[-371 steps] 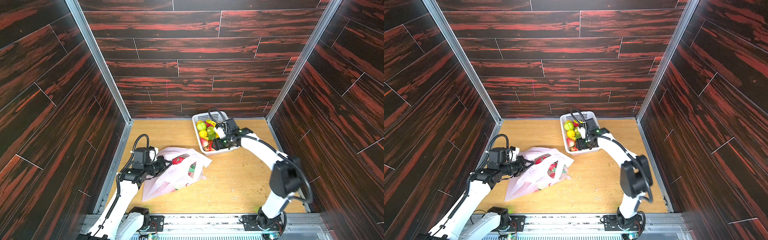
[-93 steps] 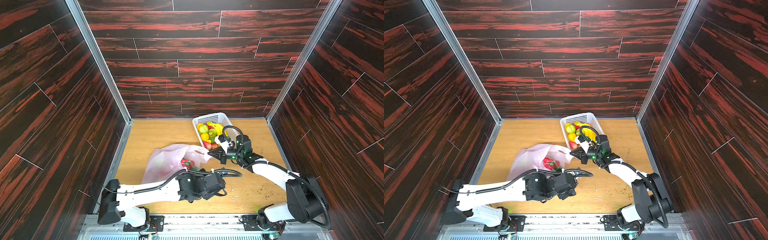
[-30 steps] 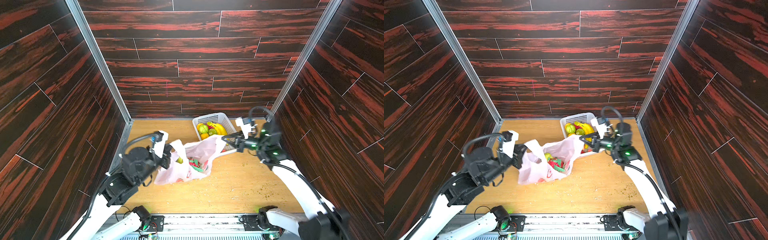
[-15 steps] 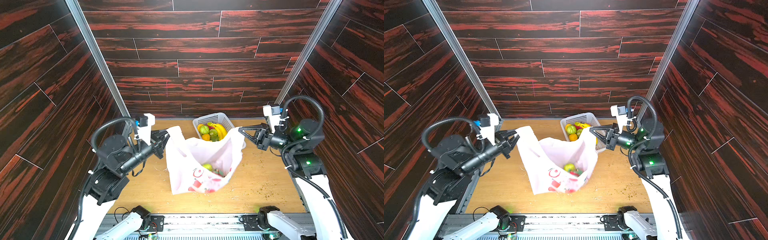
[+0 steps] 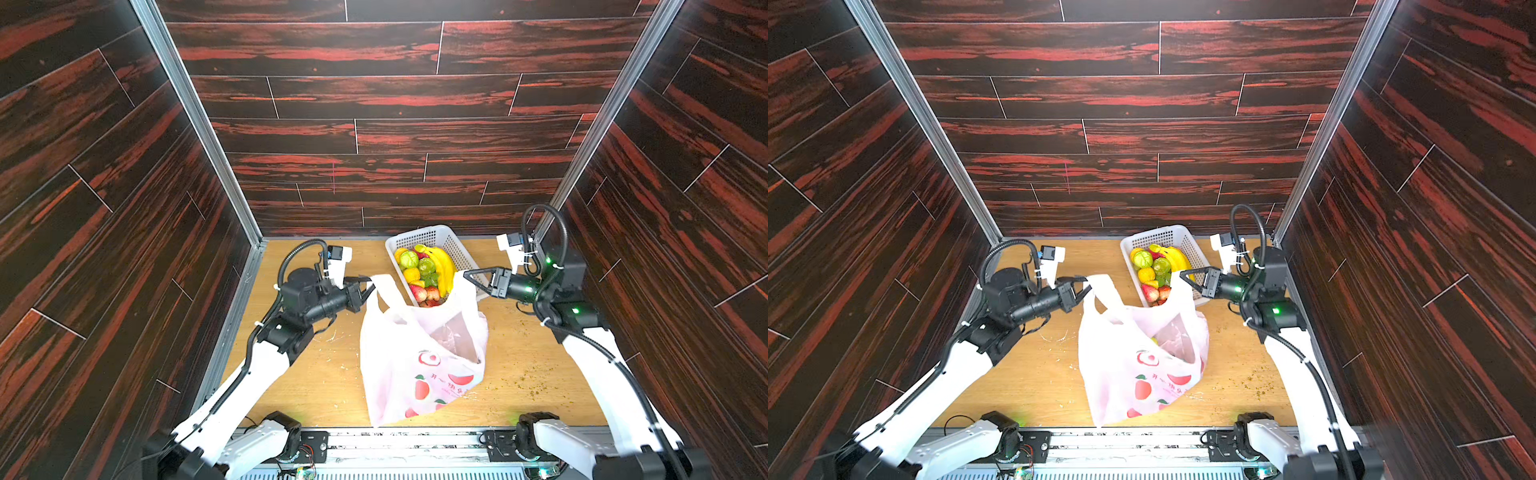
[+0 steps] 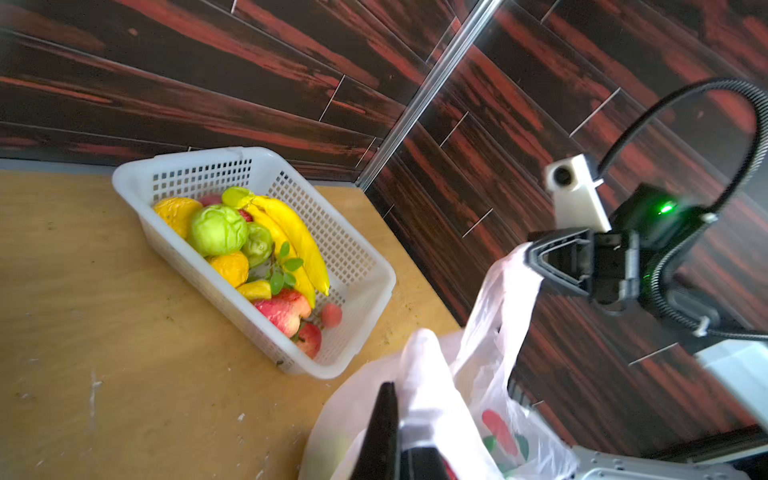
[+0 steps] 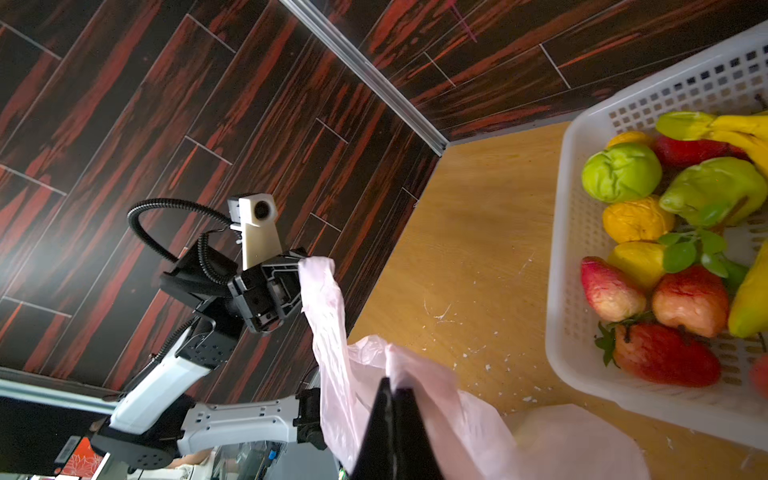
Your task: Place the fake fruits into the plastic bag and tie a complex knot
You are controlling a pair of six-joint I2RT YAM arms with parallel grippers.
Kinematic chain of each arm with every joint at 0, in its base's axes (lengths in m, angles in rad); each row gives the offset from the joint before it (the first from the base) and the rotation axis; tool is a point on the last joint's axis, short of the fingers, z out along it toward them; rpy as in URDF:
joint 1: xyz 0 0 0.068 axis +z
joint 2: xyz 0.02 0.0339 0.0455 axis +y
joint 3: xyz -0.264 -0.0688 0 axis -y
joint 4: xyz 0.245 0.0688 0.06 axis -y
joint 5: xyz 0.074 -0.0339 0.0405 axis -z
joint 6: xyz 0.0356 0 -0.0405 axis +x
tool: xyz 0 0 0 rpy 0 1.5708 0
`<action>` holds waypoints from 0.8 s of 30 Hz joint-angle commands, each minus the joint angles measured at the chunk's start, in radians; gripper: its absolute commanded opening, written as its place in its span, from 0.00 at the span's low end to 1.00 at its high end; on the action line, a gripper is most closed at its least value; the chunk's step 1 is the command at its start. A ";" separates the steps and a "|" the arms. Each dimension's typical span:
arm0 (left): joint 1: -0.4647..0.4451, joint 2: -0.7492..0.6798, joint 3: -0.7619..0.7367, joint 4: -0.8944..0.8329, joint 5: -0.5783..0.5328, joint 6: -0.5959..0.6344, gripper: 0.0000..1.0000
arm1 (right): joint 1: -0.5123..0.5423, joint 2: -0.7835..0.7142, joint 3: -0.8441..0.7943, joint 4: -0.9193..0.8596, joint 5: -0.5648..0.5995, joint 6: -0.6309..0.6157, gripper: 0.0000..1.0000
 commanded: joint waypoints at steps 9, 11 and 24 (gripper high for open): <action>0.086 0.197 0.191 0.323 0.123 -0.162 0.00 | -0.008 0.070 0.125 0.211 0.000 0.105 0.00; 0.104 0.235 0.216 0.376 0.129 -0.208 0.00 | -0.007 0.066 0.124 0.223 0.020 0.116 0.00; 0.121 0.201 0.129 0.302 0.136 -0.175 0.34 | -0.011 0.077 0.129 0.171 0.078 0.068 0.00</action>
